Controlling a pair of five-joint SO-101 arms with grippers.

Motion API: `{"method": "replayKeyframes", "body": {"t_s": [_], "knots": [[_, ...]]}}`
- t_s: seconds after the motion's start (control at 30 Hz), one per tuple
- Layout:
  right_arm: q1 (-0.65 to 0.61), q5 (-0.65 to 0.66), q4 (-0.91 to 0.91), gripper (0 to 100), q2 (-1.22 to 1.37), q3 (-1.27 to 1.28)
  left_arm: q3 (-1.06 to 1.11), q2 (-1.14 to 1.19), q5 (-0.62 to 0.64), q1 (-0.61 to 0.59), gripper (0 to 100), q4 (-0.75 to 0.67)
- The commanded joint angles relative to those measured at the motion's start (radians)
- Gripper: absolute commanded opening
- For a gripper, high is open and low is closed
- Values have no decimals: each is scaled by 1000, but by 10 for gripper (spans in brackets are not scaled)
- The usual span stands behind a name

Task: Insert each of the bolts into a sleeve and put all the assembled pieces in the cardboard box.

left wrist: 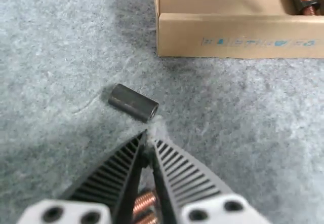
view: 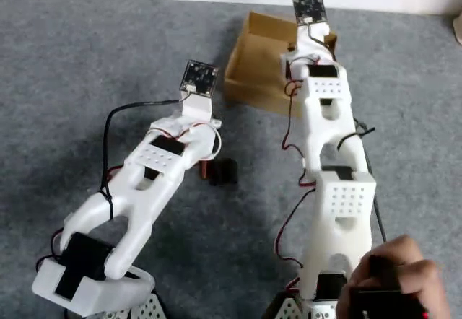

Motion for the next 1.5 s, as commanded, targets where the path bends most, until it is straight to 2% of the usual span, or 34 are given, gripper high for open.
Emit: {"method": "replayKeyframes", "body": {"t_s": [0.0, 0.1, 0.27, 0.33, 0.5, 0.67, 0.8, 0.87, 0.93, 1.1, 1.23, 1.37, 1.47], "knots": [[16, -6, 81, 7, 25, -153, -45, -5, 2, -5, 7, -18], [13, -5, 183, 56, 76, -237, -45, -5, 2, -5, 7, -20], [13, -3, 321, 296, 137, -354, -45, -4, 2, -5, 7, -20], [13, -2, 380, 352, 145, -392, -45, -4, 2, -5, 7, -20], [12, -8, 532, 357, 145, -524, -45, -4, 2, -5, 7, -20], [-4, -8, 760, 357, 145, -743, -47, -5, 2, -10, 7, -20], [-56, -8, 1001, 357, 145, -981, -64, -39, 8, -90, 7, -14], [-91, -8, 1119, 357, 145, -1125, -76, -93, 8, -147, 7, 58], [-120, -8, 1142, 357, 124, -1251, -99, -177, 8, -197, 7, 155], [-127, -8, 1144, 357, -93, -1147, -90, -466, 8, -306, 7, 338], [-139, -58, 1144, 357, -337, -980, 13, -714, 0, -328, 7, 476], [-160, -135, 1144, 357, -651, -645, 104, -944, -51, -328, 7, 663], [-216, -157, 1142, 357, -878, -292, 206, -1089, -81, -334, 7, 683]]}}
